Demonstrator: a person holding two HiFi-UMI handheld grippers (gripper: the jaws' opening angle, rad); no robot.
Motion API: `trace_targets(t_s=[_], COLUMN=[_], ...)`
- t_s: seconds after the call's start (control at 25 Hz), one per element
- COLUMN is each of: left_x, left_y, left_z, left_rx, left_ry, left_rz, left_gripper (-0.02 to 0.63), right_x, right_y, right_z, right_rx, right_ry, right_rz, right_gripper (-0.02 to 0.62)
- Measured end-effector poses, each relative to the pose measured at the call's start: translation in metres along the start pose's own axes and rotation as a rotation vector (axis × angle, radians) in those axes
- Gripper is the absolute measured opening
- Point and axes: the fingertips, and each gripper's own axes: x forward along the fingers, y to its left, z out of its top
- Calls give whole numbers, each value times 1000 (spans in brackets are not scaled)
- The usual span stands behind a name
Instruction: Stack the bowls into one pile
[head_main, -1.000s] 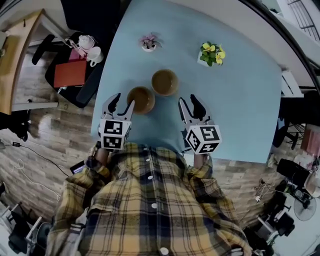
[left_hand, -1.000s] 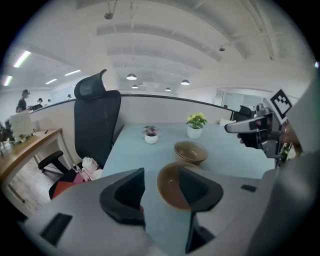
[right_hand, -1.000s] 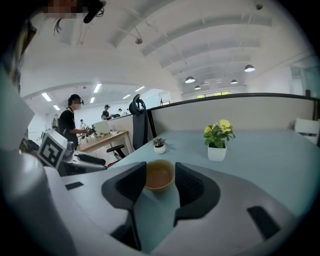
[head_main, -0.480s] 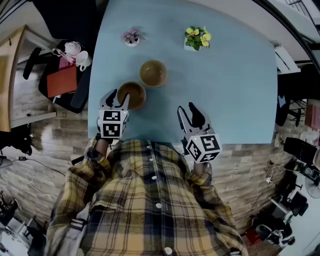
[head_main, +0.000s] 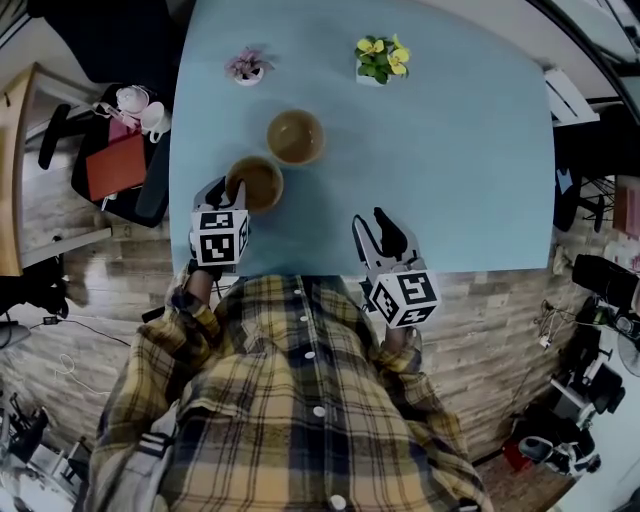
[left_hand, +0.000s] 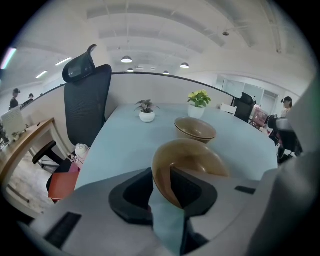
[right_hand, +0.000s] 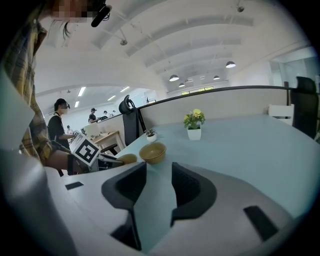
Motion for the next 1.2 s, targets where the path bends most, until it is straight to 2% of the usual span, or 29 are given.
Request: trace_targets(t_s=[0.32, 0.68, 0.96, 1.2], left_x=[1, -6, -18, -35], left_y=[-1, -5, -3, 1], left_z=[1, 12, 32, 54], left_rx=[4, -3, 26, -10], left_ry=[-4, -40, -95, -153], left_rz=[10, 5, 38, 50], left_gripper=[22, 8, 5, 5], right_x=[5, 8, 18, 27], right_y=[5, 7, 14, 20], right_z=[-4, 0, 4, 12], right_rx=[10, 0, -12, -31], right_ry=[14, 12, 10, 2], right_rz=[16, 36, 83, 124], right_gripper=[161, 161, 161, 161])
